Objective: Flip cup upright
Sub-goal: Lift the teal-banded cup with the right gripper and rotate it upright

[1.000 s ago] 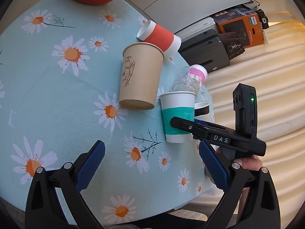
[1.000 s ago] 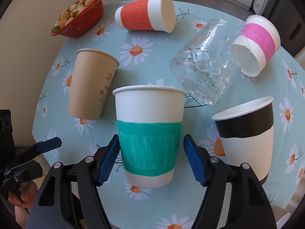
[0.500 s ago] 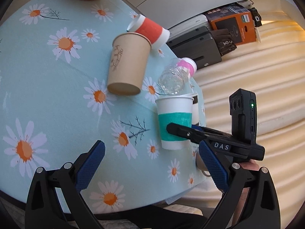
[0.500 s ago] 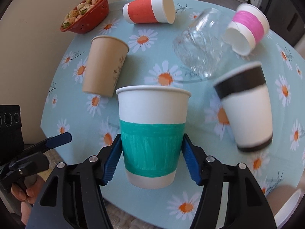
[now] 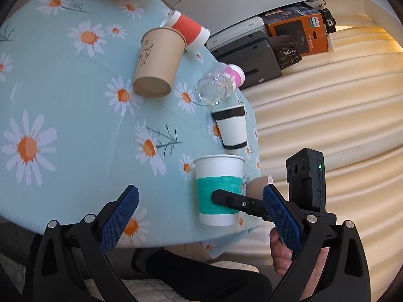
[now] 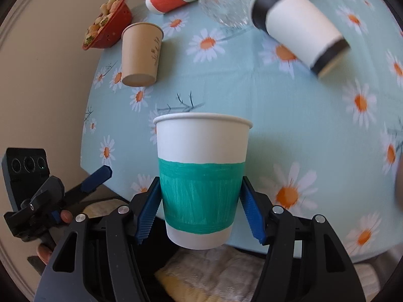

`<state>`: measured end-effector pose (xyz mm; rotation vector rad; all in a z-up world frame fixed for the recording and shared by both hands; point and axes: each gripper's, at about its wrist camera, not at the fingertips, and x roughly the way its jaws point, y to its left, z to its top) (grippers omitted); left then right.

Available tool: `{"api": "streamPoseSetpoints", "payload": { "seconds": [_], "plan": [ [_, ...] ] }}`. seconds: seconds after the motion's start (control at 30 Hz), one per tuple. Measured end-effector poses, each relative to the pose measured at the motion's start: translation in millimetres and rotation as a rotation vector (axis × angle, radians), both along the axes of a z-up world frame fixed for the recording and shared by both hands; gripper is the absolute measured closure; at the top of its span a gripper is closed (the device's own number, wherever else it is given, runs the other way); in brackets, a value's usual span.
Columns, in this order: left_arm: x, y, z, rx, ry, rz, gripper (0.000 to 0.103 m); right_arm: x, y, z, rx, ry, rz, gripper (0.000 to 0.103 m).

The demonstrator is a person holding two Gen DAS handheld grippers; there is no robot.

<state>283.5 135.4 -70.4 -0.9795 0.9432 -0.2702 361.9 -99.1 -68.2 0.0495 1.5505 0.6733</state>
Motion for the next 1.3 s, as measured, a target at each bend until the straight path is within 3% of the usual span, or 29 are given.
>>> {"api": "streamPoseSetpoints", "payload": {
  "seconds": [0.37, 0.43, 0.77, 1.1, 1.3],
  "plan": [
    [-13, -7, -3, -0.005, 0.017, -0.014, 0.007, -18, -12, -16, -0.015, 0.024, -0.047, 0.04],
    [-13, -7, -2, -0.006, 0.017, -0.019, 0.007, -18, -15, -16, -0.013, 0.022, -0.062, 0.035],
    [-14, -13, -3, -0.001, 0.014, -0.035, 0.007, -19, -24, -11, 0.0, 0.03, -0.067, 0.034],
    [-11, -16, -1, 0.018, 0.024, -0.043, 0.007, -22, -37, 4, 0.01, 0.014, -0.069, 0.034],
    [1, -25, 8, 0.044, 0.033, -0.068, 0.008, -29, -55, 30, 0.028, -0.023, -0.065, 0.034]
  ]
}}
